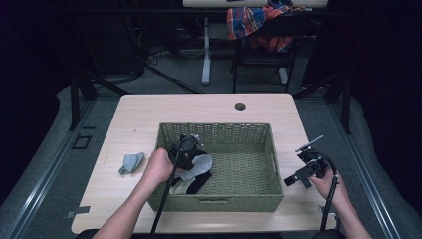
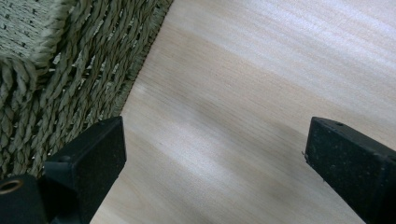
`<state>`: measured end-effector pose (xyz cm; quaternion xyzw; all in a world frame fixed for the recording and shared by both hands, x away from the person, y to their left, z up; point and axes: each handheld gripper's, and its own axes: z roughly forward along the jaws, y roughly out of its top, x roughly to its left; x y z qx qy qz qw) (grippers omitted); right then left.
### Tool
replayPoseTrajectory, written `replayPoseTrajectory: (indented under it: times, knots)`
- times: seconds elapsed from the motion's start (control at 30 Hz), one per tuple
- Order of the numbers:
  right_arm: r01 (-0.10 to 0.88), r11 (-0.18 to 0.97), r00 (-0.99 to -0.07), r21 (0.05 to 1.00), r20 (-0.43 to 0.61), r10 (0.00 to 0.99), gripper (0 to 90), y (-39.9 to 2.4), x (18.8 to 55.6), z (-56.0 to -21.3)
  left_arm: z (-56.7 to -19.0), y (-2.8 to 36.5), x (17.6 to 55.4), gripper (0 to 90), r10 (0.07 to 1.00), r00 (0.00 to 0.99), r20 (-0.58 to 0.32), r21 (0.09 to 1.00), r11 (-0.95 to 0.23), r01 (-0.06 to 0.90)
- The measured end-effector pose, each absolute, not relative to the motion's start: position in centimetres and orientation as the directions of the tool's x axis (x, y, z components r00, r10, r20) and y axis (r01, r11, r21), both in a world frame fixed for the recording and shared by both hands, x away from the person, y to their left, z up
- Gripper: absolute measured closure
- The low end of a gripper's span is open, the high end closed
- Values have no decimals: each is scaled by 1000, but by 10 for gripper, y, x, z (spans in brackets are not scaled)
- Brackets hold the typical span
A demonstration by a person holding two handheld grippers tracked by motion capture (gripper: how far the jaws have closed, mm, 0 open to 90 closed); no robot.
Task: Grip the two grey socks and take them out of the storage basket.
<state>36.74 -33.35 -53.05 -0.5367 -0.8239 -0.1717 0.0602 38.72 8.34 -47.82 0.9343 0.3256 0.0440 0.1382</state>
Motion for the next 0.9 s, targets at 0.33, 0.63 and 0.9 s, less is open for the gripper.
replayPoseTrajectory:
  times: [0.33, 0.63, 0.9]
  knots:
    - [905, 365, -416, 218, 282, 864, 51, -333, 367, -531, -445, 108, 384, 849, 655, 756, -3, 386, -696, 605]
    - [902, 380, -426, 204, 277, 862, 51, -333, 368, -530, -426, 117, 380, 850, 663, 749, -1, 443, -671, 594]
    - [902, 381, -426, 203, 277, 861, 51, -334, 368, -530, -412, 127, 378, 850, 674, 739, 9, 475, -653, 590]
